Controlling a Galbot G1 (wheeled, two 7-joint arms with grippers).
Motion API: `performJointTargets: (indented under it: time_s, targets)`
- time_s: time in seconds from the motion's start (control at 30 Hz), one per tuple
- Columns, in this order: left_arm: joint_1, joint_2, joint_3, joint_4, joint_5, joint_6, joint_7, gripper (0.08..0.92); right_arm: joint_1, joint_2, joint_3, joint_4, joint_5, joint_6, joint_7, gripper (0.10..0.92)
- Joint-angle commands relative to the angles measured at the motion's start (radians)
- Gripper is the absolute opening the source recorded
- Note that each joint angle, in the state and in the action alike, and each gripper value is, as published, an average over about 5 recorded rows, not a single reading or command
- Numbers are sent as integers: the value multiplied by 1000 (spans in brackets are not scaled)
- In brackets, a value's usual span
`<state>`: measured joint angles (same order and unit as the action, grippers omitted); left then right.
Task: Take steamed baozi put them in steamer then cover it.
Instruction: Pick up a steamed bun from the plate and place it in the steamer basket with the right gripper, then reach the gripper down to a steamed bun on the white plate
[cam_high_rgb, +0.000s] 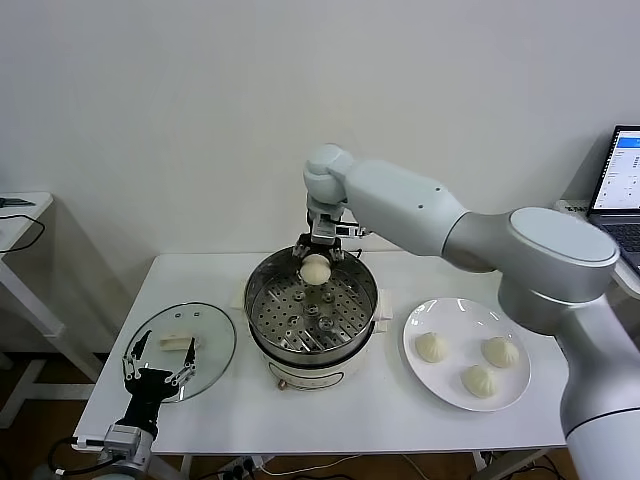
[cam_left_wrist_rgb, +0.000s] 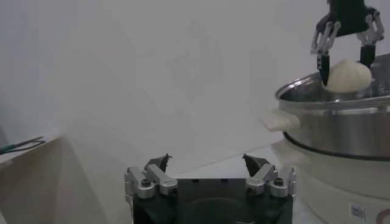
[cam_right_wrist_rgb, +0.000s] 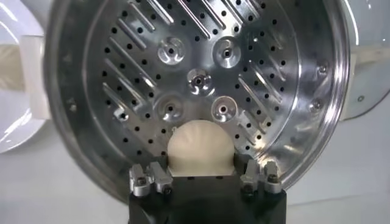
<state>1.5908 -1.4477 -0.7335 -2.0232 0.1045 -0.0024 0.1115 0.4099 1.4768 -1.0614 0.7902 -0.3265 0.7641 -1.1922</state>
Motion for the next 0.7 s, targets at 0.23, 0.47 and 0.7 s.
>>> performJointTargets:
  time_s: [0.23, 0.47, 0.7]
  targets:
    - [4, -1, -6, 1, -3, -2, 2, 823, -37, 31, 28, -49, -19, 6, 12, 751]
    - [9, 0, -1, -5, -2, 0, 1, 823, 109, -117, -25, 152, 164, -101, -4, 821]
    - [19, -3, 14, -21, 4, 0, -1, 823, 327, -430, -169, 407, 435, -400, -63, 823]
